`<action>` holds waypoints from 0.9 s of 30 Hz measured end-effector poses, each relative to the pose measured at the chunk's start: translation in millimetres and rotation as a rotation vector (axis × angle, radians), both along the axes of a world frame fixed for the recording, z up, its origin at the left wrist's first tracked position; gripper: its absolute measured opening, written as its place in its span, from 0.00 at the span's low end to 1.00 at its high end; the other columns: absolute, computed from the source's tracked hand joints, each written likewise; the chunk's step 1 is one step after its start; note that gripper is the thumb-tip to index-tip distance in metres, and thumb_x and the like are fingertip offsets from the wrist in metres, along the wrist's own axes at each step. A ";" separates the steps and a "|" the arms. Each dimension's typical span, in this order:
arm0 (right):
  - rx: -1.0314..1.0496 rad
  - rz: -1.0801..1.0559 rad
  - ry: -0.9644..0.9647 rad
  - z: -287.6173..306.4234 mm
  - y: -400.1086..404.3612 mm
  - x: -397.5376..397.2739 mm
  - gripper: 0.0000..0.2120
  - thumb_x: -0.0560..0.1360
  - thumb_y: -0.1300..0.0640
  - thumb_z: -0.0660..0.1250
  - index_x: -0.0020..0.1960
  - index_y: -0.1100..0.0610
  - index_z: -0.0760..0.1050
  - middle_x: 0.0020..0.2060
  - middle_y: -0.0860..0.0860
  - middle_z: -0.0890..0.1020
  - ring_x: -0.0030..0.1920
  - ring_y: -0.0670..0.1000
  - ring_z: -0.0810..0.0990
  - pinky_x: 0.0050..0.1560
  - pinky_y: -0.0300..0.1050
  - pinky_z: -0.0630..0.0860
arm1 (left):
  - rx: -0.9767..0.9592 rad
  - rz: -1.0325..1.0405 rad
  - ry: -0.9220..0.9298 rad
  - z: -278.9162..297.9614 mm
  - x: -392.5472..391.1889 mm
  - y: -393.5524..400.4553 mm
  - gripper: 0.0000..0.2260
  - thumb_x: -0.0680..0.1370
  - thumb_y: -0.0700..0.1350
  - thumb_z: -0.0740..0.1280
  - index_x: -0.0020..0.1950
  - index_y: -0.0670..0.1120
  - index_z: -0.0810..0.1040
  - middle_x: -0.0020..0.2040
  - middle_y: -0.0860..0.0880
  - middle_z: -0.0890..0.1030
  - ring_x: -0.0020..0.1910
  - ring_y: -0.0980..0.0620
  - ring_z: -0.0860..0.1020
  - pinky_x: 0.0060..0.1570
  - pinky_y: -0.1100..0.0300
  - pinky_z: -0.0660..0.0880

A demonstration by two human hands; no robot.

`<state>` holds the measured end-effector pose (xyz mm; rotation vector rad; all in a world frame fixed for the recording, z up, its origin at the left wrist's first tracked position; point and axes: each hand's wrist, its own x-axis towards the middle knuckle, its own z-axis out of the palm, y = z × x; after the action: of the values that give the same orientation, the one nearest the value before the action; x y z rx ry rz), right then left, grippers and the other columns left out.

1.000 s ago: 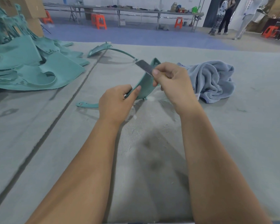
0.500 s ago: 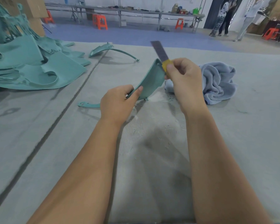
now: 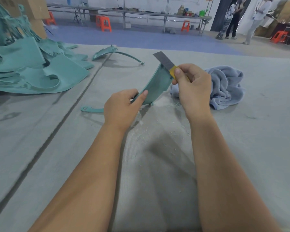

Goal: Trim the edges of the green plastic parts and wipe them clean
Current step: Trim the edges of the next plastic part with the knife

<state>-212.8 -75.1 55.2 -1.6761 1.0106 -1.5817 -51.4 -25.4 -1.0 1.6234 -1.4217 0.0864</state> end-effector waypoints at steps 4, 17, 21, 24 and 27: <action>0.004 0.028 0.042 -2.5 2.1 2.3 0.07 0.78 0.63 0.64 0.44 0.55 0.79 0.31 0.45 0.77 0.31 0.38 0.74 0.36 0.31 0.69 | 0.000 0.010 0.020 -0.4 0.4 -0.8 0.24 0.79 0.59 0.60 0.28 0.48 0.59 0.24 0.50 0.63 0.26 0.53 0.63 0.28 0.56 0.56; 0.037 0.103 -0.003 -0.8 3.8 -0.7 0.13 0.78 0.66 0.64 0.39 0.52 0.77 0.28 0.43 0.76 0.29 0.39 0.74 0.35 0.30 0.70 | 0.006 0.005 0.007 -0.7 1.6 -0.1 0.25 0.79 0.59 0.61 0.28 0.48 0.58 0.24 0.50 0.62 0.26 0.53 0.62 0.28 0.55 0.55; 0.037 0.116 -0.010 0.1 4.3 -1.3 0.14 0.78 0.66 0.64 0.38 0.52 0.77 0.27 0.43 0.76 0.30 0.41 0.74 0.35 0.31 0.70 | 0.002 0.003 -0.001 -1.2 1.4 0.0 0.25 0.79 0.58 0.61 0.28 0.48 0.58 0.24 0.50 0.61 0.26 0.52 0.62 0.27 0.55 0.55; 0.038 0.115 -0.019 0.7 4.1 -1.6 0.14 0.78 0.66 0.64 0.38 0.52 0.77 0.24 0.42 0.76 0.29 0.40 0.73 0.34 0.31 0.70 | -0.002 0.005 0.002 -2.1 1.6 -0.8 0.25 0.78 0.59 0.61 0.28 0.48 0.58 0.24 0.50 0.61 0.26 0.52 0.62 0.28 0.55 0.55; 0.042 0.119 -0.010 0.9 3.9 -1.7 0.14 0.78 0.66 0.64 0.38 0.53 0.77 0.23 0.41 0.76 0.28 0.39 0.73 0.33 0.31 0.69 | -0.005 0.014 0.001 -2.4 1.9 -1.5 0.25 0.78 0.59 0.61 0.28 0.48 0.59 0.24 0.50 0.62 0.26 0.53 0.62 0.27 0.55 0.55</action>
<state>-214.5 -71.2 56.0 -1.6665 0.9152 -1.4805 -49.5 -27.0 -3.5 1.6291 -1.4089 0.0969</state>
